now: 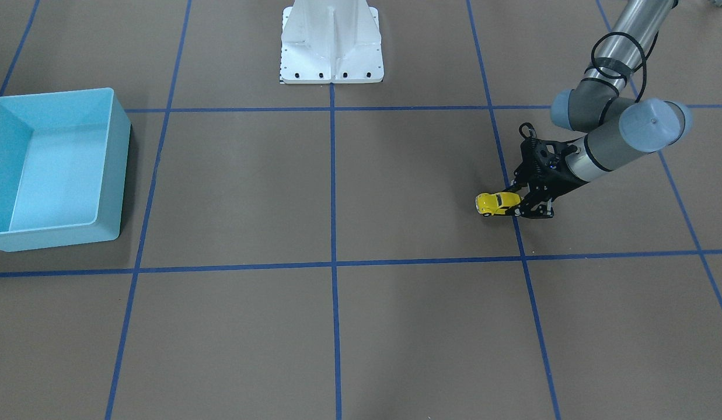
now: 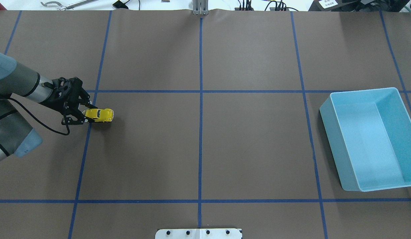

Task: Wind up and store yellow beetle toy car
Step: 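Pull the pressed car back toward the robot with the left gripper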

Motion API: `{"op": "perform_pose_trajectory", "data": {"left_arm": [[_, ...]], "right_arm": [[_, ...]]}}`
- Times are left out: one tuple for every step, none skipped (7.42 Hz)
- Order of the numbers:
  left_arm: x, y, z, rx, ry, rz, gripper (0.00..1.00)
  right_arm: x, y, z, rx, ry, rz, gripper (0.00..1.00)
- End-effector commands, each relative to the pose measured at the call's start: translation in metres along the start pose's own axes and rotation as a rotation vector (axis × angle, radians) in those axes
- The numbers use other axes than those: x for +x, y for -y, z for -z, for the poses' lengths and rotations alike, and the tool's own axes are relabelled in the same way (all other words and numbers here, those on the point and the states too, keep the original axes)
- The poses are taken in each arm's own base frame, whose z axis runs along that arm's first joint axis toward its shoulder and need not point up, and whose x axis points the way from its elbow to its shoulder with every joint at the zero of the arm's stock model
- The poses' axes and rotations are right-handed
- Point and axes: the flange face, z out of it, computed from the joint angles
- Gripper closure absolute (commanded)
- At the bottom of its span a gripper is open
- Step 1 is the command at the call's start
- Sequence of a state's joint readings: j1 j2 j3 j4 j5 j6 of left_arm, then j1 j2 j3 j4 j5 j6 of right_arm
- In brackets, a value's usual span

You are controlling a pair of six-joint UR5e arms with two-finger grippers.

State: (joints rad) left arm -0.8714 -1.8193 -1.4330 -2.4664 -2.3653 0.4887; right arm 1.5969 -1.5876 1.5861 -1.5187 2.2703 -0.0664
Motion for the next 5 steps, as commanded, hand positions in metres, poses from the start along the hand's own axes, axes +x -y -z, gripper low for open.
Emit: {"op": "perform_pose_trajectory", "data": {"left_arm": [[0.002,-0.007,0.0,0.036,0.023,-0.024,1.0],[0.004,-0.007,0.001,0.066,0.035,0.042,1.0],[0.003,-0.012,0.006,0.08,0.049,0.049,1.0],[0.003,-0.015,0.007,0.085,0.05,0.047,1.0],[0.005,-0.022,0.0,0.085,0.042,0.046,1.0]], "right_arm": [[0.0,0.0,0.0,0.0,0.0,0.0,0.0],[0.0,0.0,0.0,0.0,0.0,0.0,0.0],[0.0,0.0,0.001,0.001,0.0,0.001,0.0],[0.0,0.0,0.001,0.001,0.0,0.001,0.0],[0.0,0.0,0.001,0.001,0.0,0.002,0.0]]}}
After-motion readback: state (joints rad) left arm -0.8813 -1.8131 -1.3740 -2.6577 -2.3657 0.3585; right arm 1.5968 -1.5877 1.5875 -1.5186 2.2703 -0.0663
